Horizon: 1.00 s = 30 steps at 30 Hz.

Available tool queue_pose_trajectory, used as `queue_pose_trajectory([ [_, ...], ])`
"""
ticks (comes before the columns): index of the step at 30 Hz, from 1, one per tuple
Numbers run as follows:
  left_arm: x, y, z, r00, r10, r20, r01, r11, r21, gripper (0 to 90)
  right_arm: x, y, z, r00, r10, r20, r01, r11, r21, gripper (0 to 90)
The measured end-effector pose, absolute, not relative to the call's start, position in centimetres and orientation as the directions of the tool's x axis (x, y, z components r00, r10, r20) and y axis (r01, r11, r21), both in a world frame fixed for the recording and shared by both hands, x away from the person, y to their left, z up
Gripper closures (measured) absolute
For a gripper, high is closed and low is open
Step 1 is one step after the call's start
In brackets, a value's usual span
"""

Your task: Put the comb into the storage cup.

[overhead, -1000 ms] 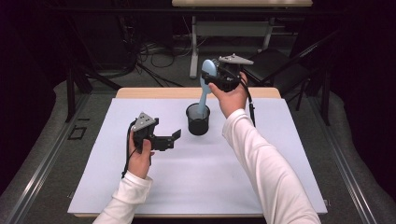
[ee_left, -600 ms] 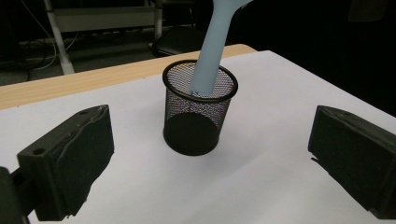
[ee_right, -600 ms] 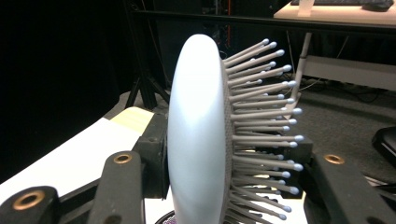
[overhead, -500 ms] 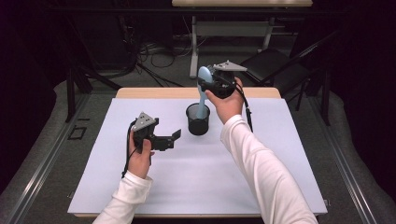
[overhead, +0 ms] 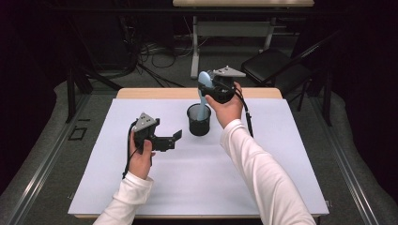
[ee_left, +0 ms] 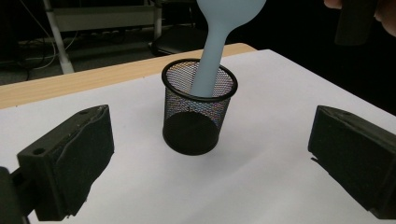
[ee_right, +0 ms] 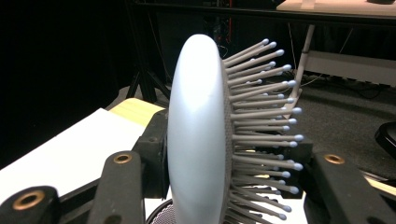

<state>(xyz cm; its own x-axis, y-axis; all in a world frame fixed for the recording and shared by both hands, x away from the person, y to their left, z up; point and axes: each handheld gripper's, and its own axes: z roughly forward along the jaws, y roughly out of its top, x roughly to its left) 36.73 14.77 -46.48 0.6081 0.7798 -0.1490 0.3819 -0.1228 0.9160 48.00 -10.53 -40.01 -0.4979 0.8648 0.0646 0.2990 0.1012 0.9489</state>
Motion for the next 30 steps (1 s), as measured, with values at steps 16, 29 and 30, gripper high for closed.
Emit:
queue_pose_trajectory([
  [16,36.8,14.8,-46.6,0.609,0.779,-0.150,0.384,-0.124,0.915,0.8,48.1,-10.0,-42.5,-0.505,0.862,0.038,0.309,0.139,0.941,48.3],
  [29,36.8,14.7,-46.6,0.609,0.779,-0.151,0.385,-0.123,0.915,0.8,48.1,-9.5,-43.2,-0.505,0.863,-0.010,0.295,0.184,0.937,48.1],
  [30,36.7,14.7,-46.6,0.608,0.779,-0.149,0.384,-0.125,0.915,0.8,48.1,-9.5,-43.2,-0.505,0.863,-0.012,0.295,0.186,0.937,48.1],
])
